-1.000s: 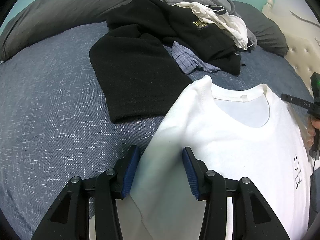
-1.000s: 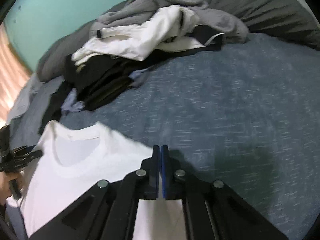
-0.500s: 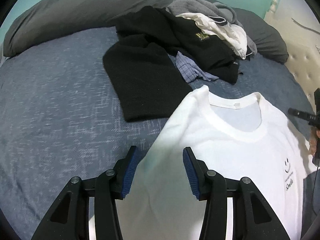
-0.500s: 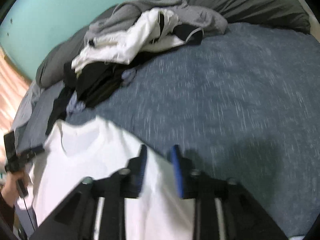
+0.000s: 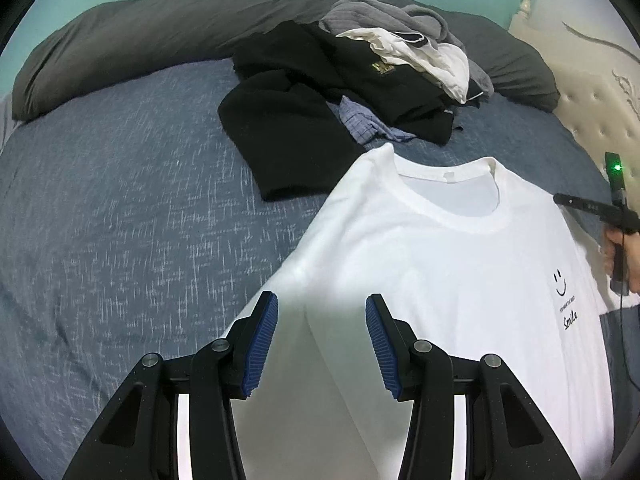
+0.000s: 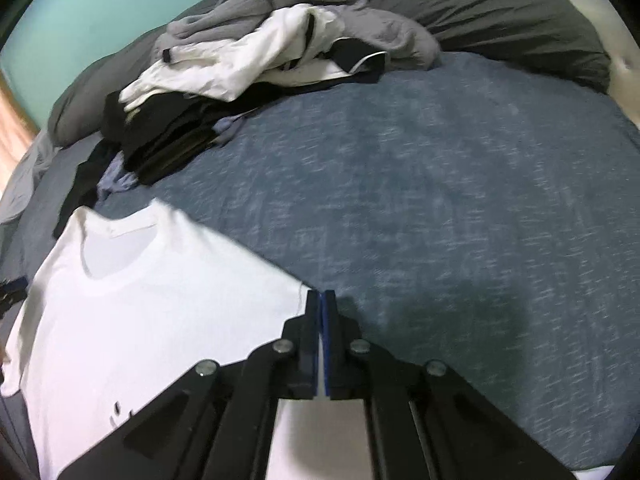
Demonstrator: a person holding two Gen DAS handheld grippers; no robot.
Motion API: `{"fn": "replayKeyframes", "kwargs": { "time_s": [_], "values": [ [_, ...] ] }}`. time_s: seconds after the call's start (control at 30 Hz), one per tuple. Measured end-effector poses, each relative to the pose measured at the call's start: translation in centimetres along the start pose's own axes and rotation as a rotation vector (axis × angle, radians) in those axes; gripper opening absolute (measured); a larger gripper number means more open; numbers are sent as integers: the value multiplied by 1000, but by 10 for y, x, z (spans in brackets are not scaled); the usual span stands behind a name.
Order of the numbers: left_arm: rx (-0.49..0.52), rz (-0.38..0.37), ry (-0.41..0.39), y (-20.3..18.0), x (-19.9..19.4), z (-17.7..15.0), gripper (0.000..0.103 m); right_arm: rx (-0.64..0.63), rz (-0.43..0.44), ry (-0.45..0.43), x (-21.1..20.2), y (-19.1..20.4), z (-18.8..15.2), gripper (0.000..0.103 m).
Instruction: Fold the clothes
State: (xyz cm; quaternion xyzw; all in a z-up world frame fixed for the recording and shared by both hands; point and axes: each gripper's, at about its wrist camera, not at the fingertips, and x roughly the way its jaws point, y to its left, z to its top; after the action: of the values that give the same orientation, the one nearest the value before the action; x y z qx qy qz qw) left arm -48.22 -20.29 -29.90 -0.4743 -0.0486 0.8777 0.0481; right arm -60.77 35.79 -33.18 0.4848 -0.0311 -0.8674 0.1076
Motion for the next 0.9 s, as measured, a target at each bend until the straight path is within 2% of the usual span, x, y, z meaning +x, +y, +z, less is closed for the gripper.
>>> {"fn": "replayKeyframes", "kwargs": {
  "time_s": [0.13,0.27,0.4,0.63,0.77,0.9],
  "values": [
    [-43,-8,13,9,5,-10,50,11,20,39,13,1,-4,1],
    [-81,-15,10,18,-2,-22,50,80,4,4,1,-11,-7,4],
    [-126,-21,-8,26,-19,-36,50,126,-8,-53,-31,-22,-14,7],
    [-165,-20,-31,25,-56,-75,50,186,37,-111,-116,-39,-55,27],
    [-179,-27,-37,15,-77,-104,50,188,17,-119,-172,-49,-87,31],
    [-163,-41,-40,-3,-99,-129,50,186,-27,-134,-233,-70,-116,47]
  ]
}}
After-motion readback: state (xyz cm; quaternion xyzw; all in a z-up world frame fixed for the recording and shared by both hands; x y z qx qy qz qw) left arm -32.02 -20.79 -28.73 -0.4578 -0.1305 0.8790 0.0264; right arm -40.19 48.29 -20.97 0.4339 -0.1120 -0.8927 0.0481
